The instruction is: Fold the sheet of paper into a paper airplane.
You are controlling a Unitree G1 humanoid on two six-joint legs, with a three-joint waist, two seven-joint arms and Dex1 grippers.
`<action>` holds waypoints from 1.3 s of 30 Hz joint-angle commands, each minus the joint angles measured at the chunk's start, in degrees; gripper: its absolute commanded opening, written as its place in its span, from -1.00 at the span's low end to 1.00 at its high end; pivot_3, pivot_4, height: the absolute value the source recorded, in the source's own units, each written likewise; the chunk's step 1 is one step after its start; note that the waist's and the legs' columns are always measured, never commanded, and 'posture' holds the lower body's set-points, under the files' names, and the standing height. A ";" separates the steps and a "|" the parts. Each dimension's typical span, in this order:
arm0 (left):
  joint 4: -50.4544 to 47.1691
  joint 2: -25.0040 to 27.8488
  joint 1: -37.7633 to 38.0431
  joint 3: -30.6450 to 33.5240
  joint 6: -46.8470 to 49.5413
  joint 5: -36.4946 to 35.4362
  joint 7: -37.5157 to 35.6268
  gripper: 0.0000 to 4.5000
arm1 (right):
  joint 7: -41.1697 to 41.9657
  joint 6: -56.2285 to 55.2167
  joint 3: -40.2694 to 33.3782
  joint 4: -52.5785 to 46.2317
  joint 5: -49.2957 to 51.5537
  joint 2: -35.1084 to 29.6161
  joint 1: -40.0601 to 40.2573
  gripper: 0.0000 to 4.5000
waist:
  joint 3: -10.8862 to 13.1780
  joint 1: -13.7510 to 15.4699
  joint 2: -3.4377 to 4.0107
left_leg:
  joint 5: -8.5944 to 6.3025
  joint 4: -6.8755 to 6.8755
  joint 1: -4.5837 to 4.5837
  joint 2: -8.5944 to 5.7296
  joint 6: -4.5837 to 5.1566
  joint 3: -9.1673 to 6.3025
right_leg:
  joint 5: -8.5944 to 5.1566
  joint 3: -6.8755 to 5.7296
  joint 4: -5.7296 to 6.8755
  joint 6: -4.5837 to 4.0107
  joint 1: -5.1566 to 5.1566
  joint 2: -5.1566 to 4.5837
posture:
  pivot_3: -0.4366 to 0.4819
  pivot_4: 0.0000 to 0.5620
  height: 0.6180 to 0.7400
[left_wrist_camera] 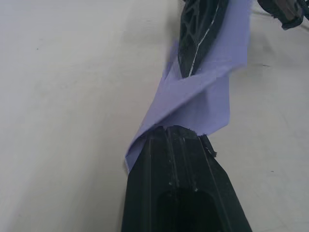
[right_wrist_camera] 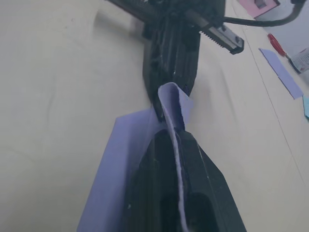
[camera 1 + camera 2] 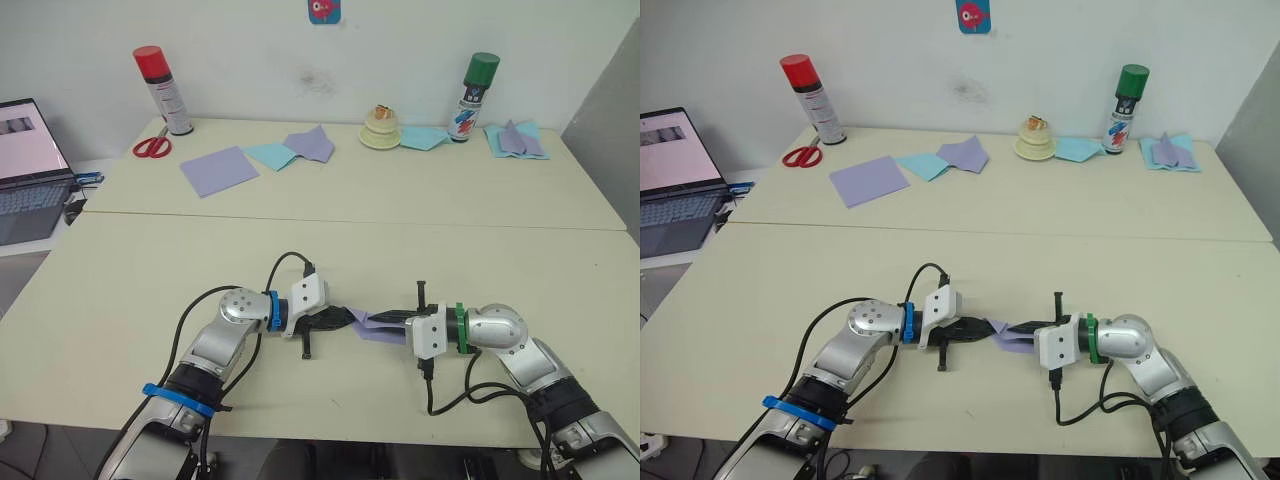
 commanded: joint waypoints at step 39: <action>2.57 5.06 4.23 -1.29 1.13 2.62 -2.71 -1.00 | -5.93 -5.14 6.71 11.78 -9.05 -1.72 -4.61 -0.98 | -0.82 -0.07 -0.02 | -0.15 -0.13 0.67 0.03 0.27 -0.02 | -0.03 0.03 -0.02 -0.06 0.64 0.02 | -0.05 -0.47 0.63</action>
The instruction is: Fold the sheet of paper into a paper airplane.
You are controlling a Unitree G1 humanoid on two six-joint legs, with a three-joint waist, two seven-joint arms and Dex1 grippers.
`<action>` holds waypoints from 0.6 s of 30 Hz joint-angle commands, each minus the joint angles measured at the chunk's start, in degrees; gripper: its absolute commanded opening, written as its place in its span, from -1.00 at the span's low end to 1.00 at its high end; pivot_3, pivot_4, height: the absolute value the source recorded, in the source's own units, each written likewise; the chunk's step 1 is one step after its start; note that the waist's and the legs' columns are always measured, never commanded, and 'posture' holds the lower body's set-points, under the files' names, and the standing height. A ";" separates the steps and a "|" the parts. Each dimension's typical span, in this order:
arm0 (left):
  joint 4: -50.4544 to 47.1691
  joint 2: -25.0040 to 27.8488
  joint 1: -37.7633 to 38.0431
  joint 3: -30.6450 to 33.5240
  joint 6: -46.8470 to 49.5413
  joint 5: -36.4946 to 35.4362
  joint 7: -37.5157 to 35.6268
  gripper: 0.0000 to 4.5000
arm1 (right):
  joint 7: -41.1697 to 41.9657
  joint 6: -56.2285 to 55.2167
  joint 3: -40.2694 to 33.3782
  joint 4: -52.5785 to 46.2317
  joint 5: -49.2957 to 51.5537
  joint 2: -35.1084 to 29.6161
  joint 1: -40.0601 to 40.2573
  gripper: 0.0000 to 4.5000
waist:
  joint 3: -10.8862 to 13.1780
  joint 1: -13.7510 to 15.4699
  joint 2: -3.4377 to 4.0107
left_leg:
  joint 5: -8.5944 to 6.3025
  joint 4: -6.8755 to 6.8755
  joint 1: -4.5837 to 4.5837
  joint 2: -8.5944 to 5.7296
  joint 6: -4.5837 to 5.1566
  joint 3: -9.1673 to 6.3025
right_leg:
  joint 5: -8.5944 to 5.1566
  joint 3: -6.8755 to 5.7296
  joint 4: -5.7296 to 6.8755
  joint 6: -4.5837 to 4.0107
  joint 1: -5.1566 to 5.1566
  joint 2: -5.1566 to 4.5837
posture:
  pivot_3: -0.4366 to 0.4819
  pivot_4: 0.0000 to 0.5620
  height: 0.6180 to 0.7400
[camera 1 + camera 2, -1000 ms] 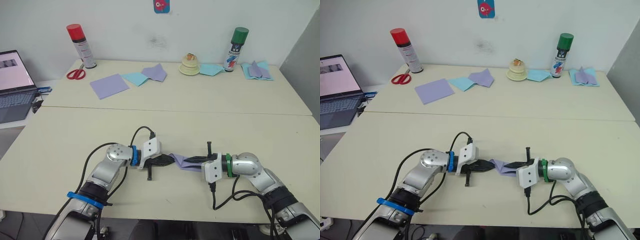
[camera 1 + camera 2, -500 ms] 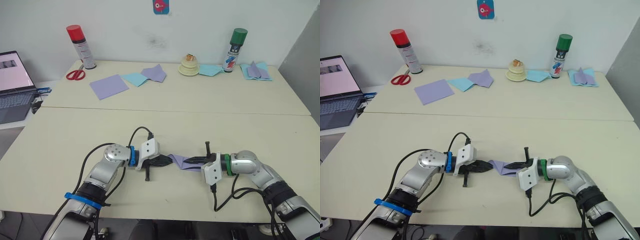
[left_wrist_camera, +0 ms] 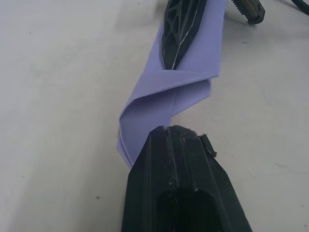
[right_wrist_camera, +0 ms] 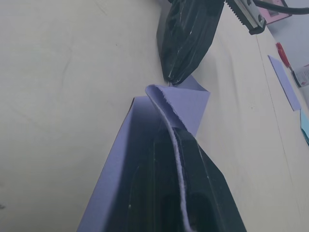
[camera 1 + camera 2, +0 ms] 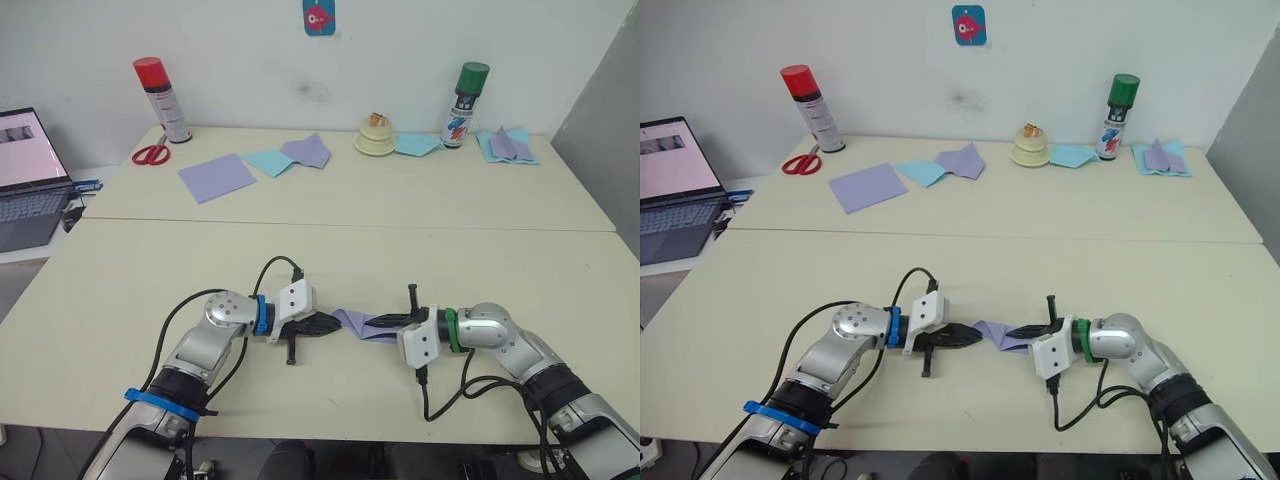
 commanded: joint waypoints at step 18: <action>-16.64 5.87 -2.87 1.97 17.62 -7.52 -6.82 -1.00 | 0.79 0.68 3.66 4.28 -4.55 -1.87 0.10 -0.98 | 0.09 -0.11 -0.04 | -0.01 -0.18 0.15 0.00 0.02 0.08 | -0.01 0.09 -0.01 -0.02 0.03 0.00 | -0.05 -0.47 0.63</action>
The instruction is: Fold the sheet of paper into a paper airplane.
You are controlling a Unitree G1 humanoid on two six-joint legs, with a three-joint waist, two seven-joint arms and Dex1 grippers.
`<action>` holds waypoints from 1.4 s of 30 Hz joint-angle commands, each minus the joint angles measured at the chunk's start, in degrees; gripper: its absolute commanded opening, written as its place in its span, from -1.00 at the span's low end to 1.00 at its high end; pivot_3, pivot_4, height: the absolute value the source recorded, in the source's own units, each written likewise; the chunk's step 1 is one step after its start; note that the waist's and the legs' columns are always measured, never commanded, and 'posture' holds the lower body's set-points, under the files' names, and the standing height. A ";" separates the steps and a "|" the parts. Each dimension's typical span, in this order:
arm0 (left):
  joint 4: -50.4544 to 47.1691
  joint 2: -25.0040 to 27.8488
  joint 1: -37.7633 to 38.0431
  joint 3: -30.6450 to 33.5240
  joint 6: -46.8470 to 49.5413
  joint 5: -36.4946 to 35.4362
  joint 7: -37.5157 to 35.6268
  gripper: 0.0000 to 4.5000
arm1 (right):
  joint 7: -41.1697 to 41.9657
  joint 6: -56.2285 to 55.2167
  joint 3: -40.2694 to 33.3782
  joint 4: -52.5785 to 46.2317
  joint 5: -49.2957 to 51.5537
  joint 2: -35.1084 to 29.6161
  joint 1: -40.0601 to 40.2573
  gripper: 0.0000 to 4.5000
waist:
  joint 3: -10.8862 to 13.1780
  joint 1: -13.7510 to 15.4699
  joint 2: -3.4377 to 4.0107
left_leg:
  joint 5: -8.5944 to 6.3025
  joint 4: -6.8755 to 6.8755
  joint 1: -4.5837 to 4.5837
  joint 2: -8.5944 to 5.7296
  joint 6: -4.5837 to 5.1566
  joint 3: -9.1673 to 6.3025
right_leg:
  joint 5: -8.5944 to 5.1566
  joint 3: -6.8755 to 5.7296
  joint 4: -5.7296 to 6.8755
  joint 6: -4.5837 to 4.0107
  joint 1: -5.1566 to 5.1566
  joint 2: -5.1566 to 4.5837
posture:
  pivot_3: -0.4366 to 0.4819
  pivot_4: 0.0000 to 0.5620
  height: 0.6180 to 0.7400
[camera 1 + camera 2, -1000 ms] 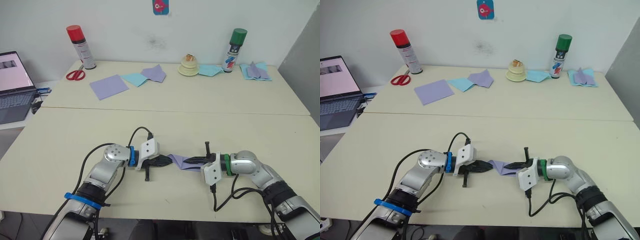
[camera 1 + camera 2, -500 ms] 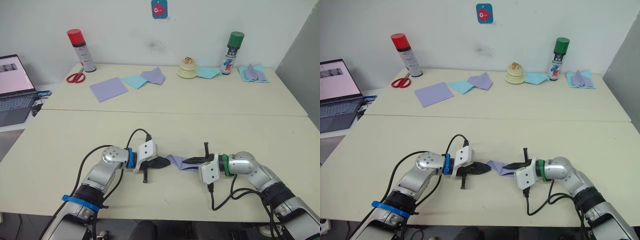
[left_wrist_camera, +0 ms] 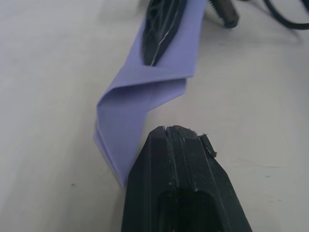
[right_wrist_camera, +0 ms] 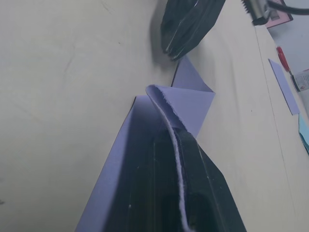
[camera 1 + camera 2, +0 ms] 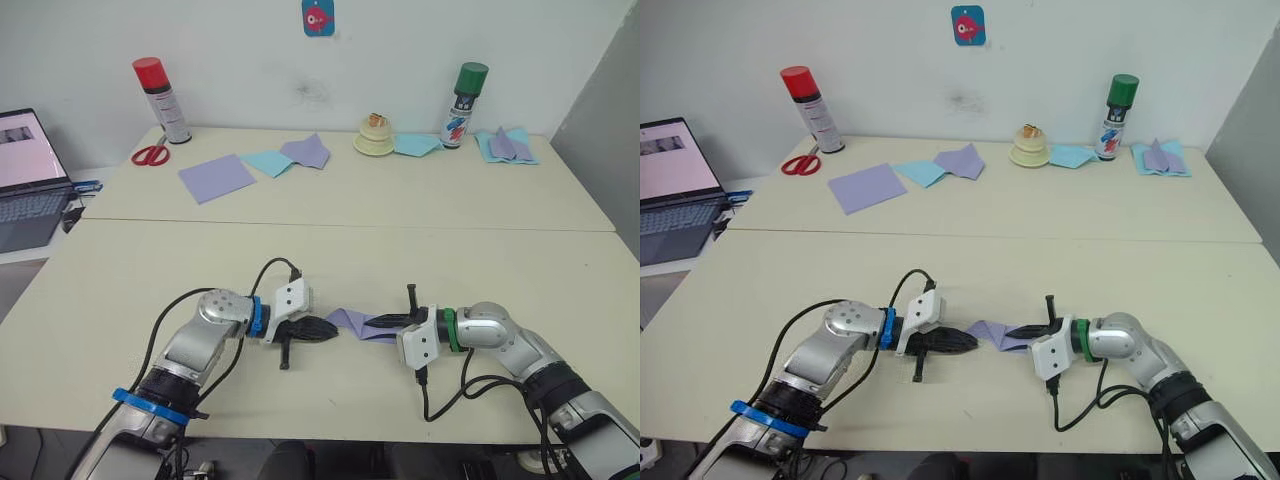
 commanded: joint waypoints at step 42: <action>19.07 -10.73 -5.25 -3.55 -12.66 8.59 8.85 -1.00 | 2.93 2.25 2.09 2.45 -1.33 -2.37 2.14 -0.98 | -0.04 0.19 -0.08 | 0.00 -0.12 0.15 -0.02 0.00 0.02 | 0.00 0.01 -0.07 0.00 0.14 -0.01 | -0.05 -0.47 0.63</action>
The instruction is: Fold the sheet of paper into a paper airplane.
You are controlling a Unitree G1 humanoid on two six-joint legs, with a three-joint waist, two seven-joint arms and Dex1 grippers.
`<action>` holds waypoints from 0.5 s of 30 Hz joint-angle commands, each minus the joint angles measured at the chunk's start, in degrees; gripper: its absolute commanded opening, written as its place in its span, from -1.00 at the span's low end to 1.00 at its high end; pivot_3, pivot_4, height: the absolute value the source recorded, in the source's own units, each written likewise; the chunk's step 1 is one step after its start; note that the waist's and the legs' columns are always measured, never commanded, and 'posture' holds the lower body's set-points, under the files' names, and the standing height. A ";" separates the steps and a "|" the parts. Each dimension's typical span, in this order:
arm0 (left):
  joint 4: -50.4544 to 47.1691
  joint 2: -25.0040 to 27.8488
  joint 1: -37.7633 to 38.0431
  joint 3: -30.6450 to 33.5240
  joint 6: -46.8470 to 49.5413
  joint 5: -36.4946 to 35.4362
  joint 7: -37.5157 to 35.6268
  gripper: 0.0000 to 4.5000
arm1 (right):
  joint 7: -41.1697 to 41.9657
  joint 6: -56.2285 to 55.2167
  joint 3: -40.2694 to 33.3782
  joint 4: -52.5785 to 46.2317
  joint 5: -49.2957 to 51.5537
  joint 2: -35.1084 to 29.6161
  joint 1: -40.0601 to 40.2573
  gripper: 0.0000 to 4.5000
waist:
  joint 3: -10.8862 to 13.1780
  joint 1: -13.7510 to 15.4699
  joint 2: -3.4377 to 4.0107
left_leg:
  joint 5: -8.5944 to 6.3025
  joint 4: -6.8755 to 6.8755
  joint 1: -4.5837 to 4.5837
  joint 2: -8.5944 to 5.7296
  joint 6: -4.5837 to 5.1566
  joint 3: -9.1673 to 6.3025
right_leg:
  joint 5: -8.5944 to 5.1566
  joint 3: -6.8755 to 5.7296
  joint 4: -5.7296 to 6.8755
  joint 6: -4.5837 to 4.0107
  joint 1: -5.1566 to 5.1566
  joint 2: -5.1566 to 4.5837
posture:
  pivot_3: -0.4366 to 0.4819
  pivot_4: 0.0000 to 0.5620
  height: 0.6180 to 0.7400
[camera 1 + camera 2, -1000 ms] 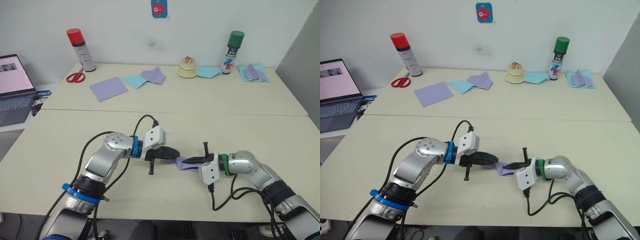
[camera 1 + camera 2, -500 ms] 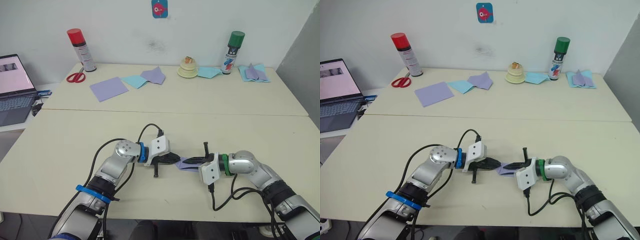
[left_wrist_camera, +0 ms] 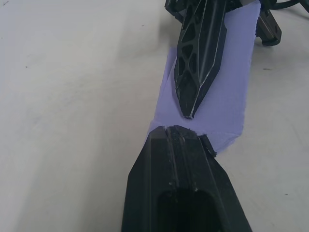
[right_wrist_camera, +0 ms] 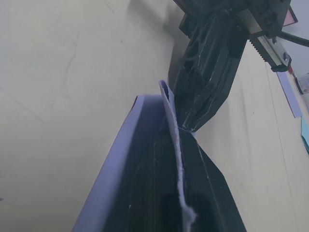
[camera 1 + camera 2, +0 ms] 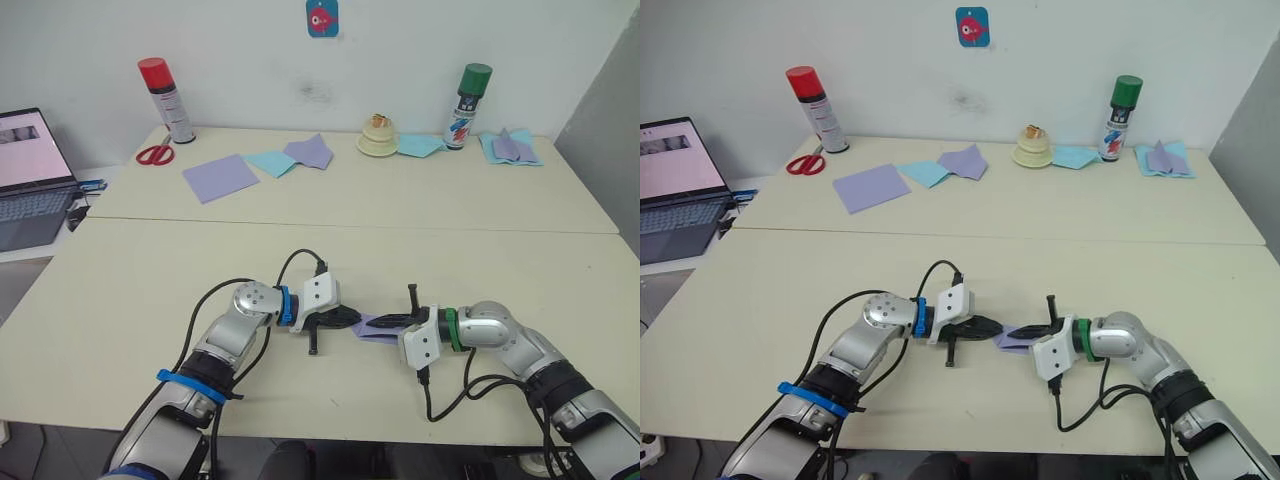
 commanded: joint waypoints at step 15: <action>-1.70 -0.97 2.46 -1.09 4.00 1.70 1.47 -1.00 | 6.68 2.23 -6.44 -10.74 16.61 -11.00 10.82 -0.05 | 0.06 0.87 0.05 | 0.02 -0.31 -0.08 -0.02 -0.03 -0.02 | -0.02 -0.03 -0.40 0.03 0.00 -0.05 | -0.05 -0.47 0.63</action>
